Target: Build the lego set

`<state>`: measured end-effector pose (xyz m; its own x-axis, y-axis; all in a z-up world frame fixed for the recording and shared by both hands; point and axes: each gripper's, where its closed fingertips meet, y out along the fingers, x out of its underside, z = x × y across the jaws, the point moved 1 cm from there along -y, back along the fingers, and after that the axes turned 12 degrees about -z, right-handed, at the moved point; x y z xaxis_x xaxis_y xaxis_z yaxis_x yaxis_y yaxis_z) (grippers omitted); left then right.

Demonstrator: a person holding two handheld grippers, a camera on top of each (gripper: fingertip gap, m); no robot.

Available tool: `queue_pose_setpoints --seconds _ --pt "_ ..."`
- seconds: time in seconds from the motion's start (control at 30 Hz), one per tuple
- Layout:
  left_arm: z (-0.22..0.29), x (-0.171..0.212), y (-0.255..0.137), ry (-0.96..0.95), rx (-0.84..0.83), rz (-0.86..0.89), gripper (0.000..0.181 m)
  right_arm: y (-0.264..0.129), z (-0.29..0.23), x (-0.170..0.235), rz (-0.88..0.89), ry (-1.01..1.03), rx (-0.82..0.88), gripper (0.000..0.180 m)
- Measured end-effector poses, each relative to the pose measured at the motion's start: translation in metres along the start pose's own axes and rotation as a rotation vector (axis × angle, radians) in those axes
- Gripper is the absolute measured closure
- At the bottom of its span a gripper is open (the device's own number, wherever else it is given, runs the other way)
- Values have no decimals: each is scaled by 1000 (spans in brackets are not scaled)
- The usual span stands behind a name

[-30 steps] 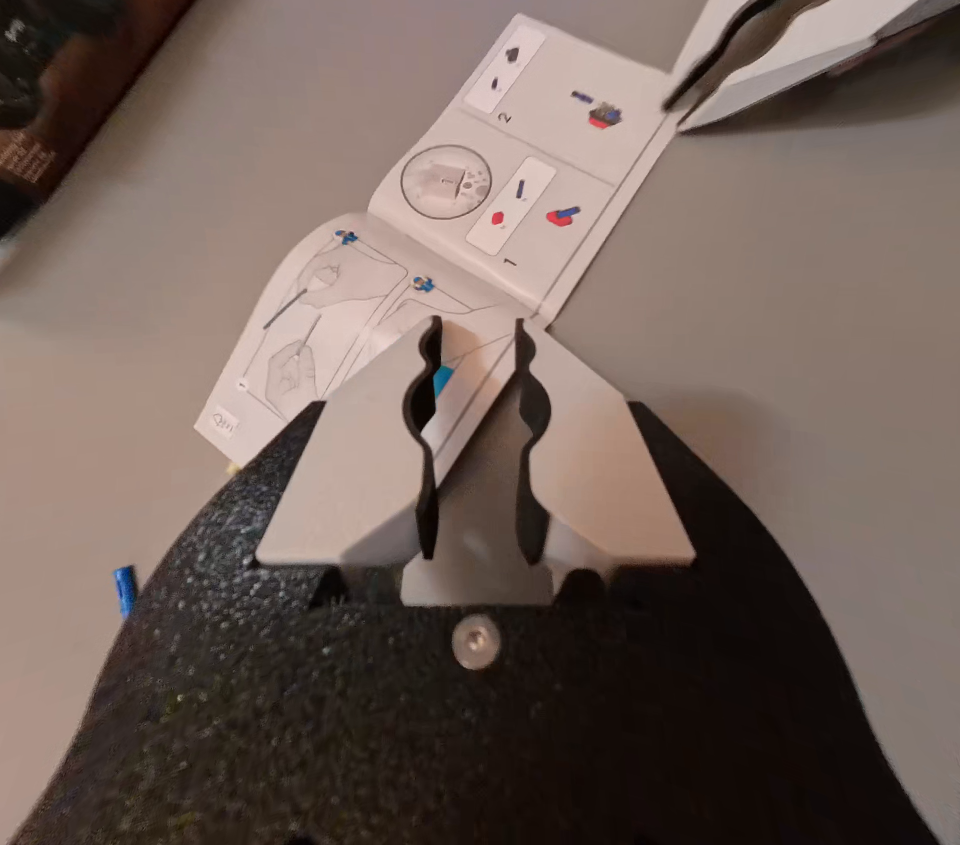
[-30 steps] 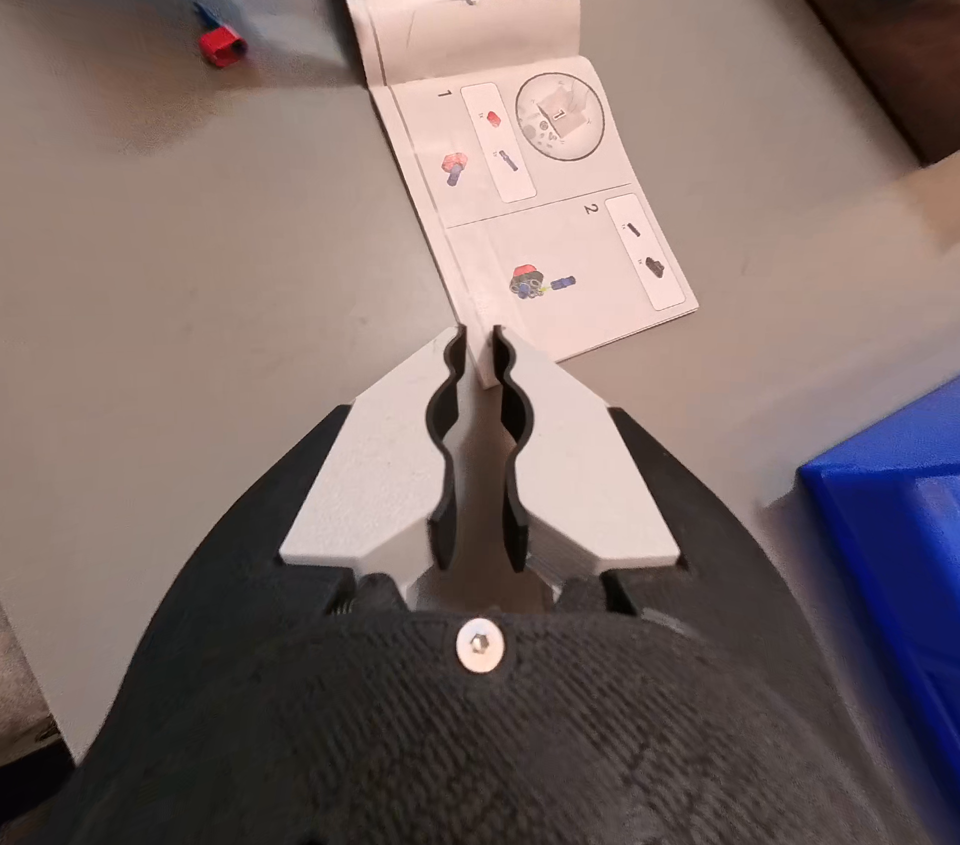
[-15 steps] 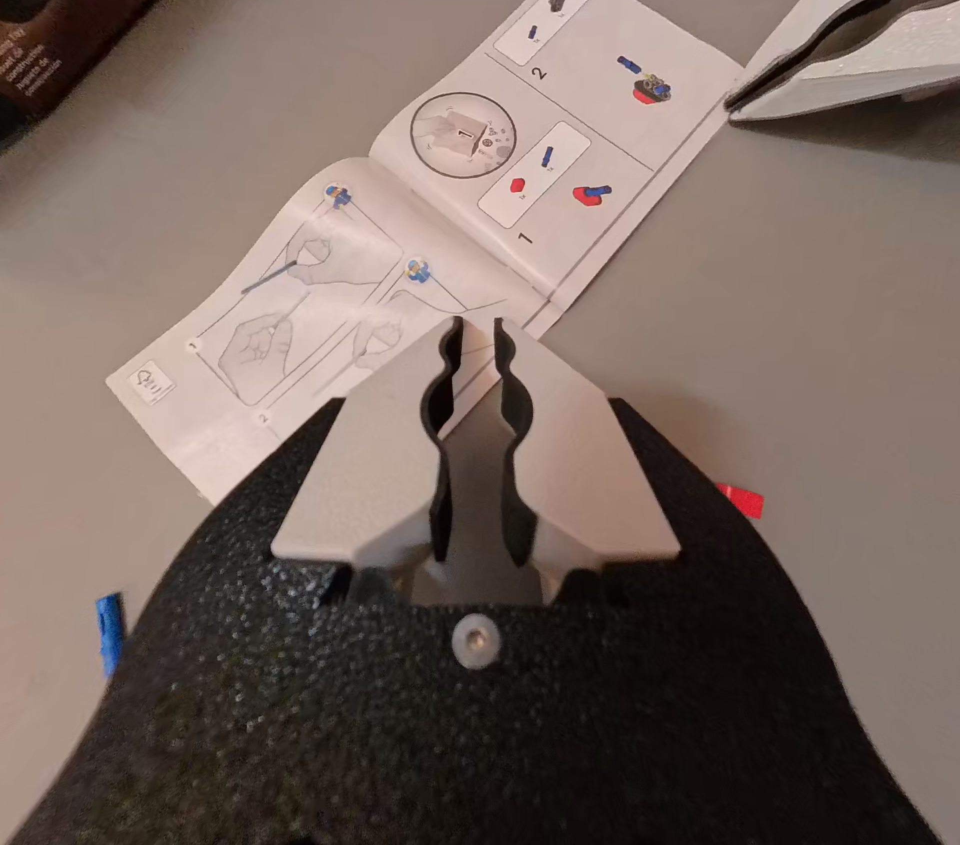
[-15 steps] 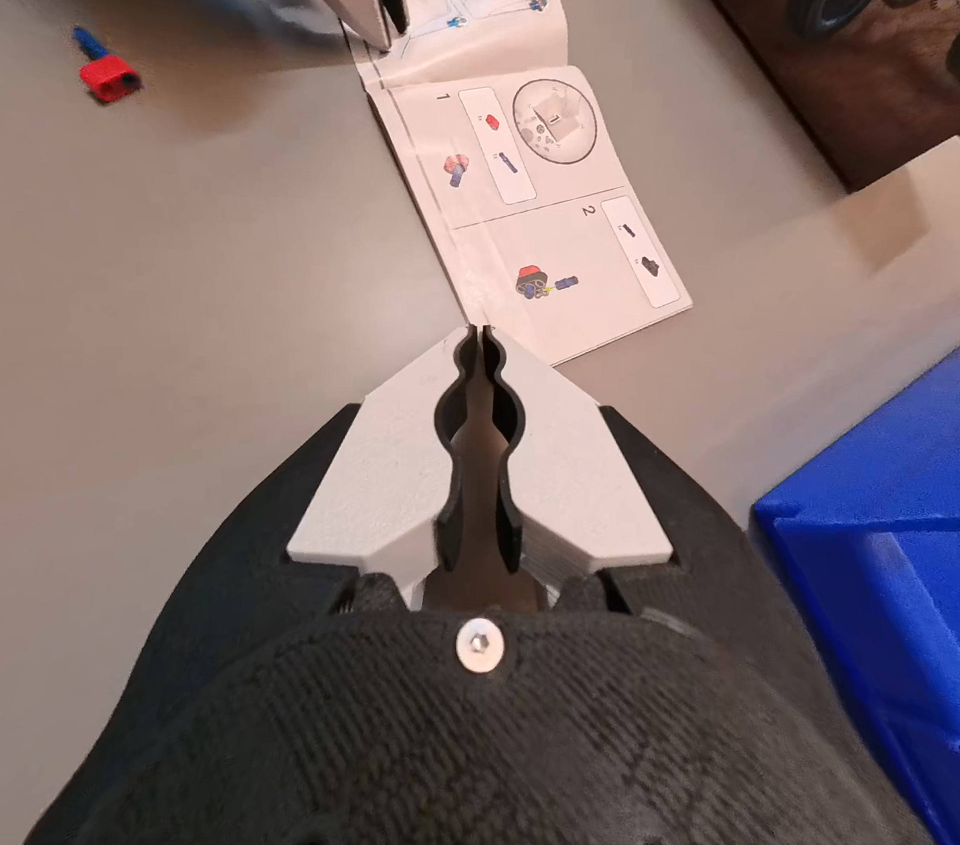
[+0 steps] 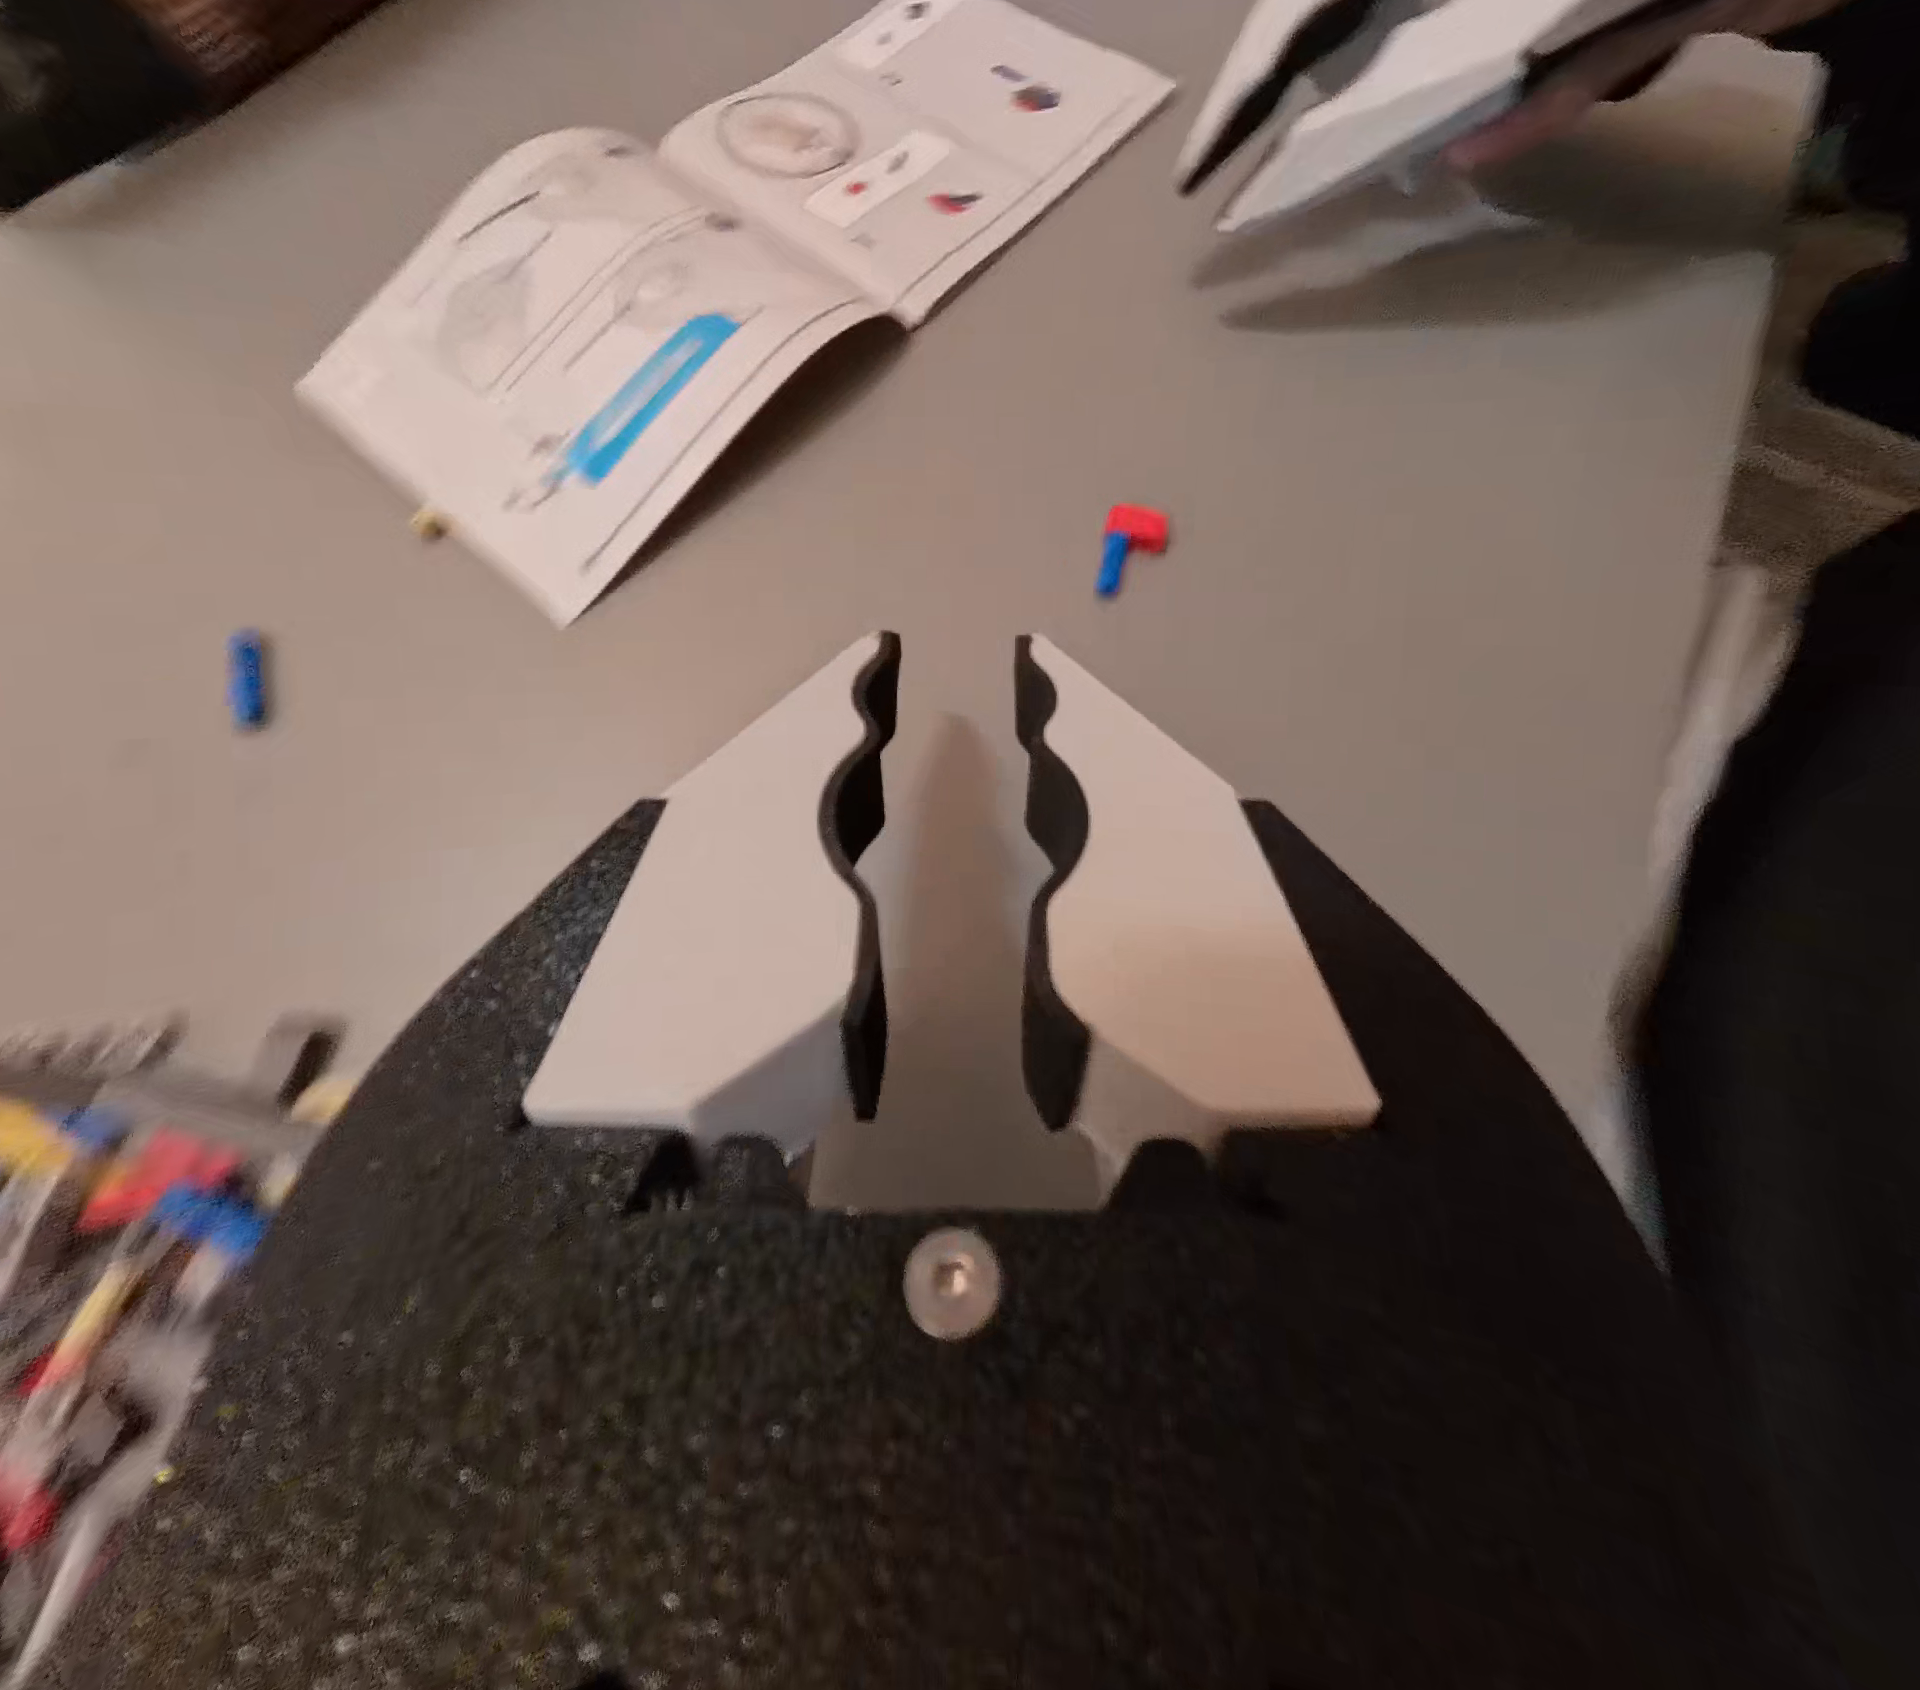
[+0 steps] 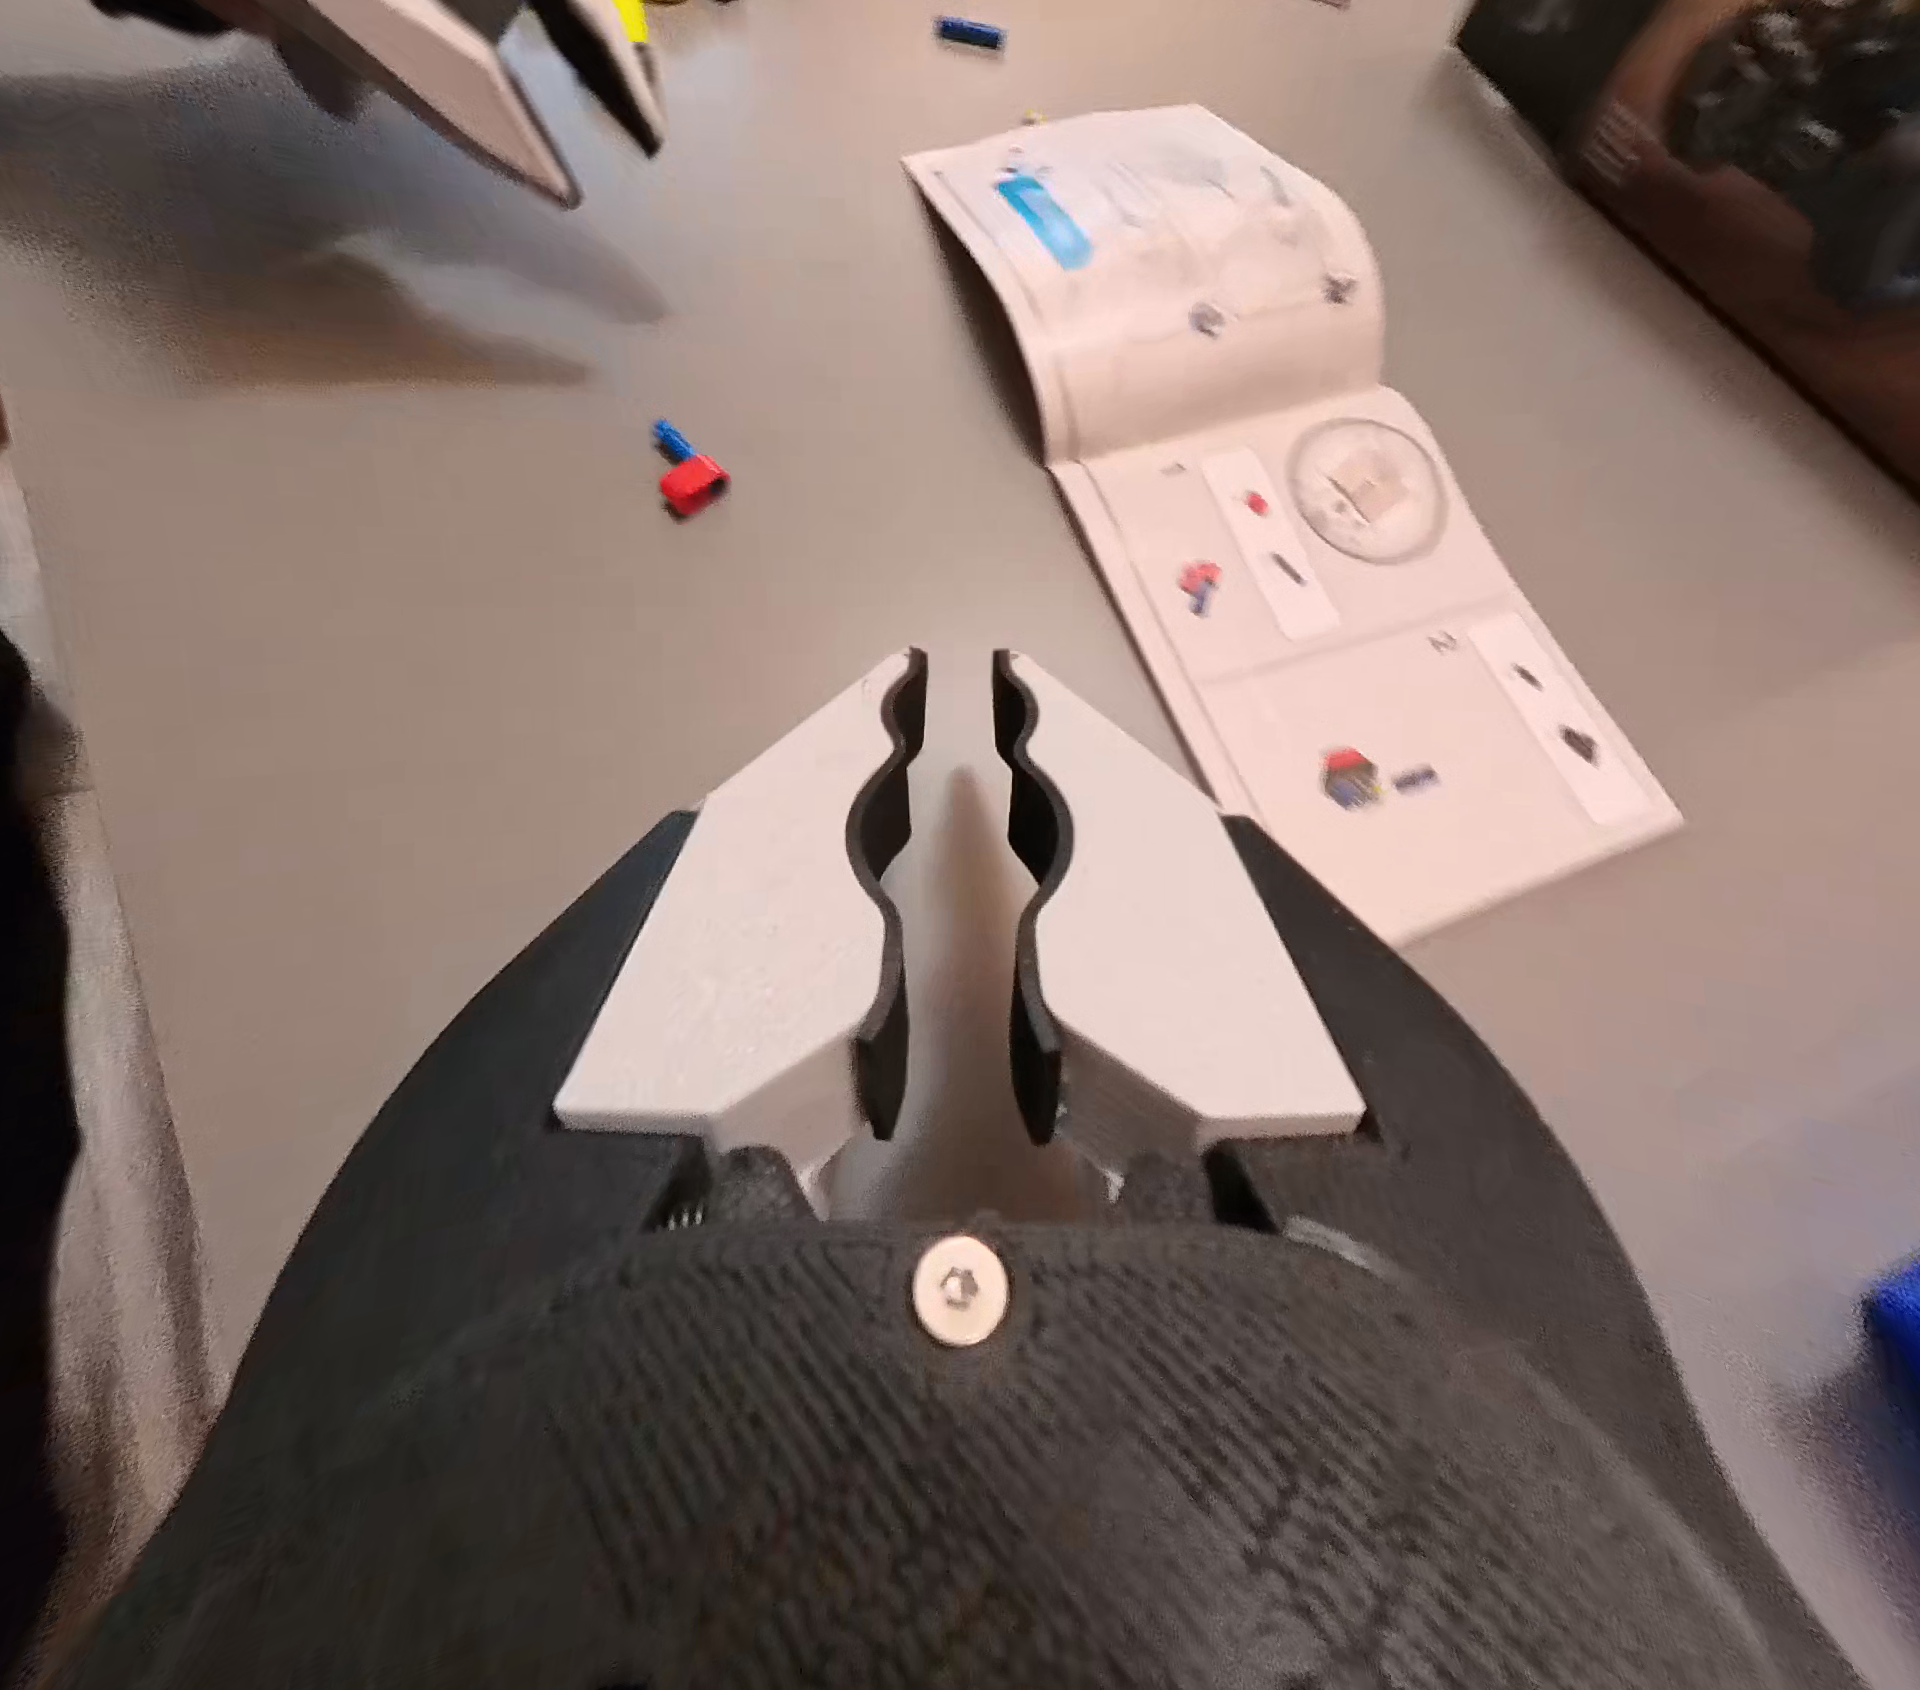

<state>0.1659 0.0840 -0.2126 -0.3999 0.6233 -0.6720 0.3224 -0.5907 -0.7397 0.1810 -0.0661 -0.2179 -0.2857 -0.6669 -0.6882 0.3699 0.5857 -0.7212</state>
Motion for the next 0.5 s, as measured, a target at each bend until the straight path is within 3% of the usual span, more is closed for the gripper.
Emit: queue_pose_setpoints --seconds 0.03,0.2,0.3,0.5 --pt "-10 8 -9 -28 -57 2 163 7 -6 -3 -14 -24 -9 169" --pt "-80 57 -70 -208 -313 -30 165 29 -15 -15 -58 -110 -4 169" --pt "-114 80 -93 -287 -373 -99 164 36 -13 -21 -64 -112 -6 169" --pt "-132 46 -70 -232 -281 -106 163 42 -4 -23 -81 -98 29 169"
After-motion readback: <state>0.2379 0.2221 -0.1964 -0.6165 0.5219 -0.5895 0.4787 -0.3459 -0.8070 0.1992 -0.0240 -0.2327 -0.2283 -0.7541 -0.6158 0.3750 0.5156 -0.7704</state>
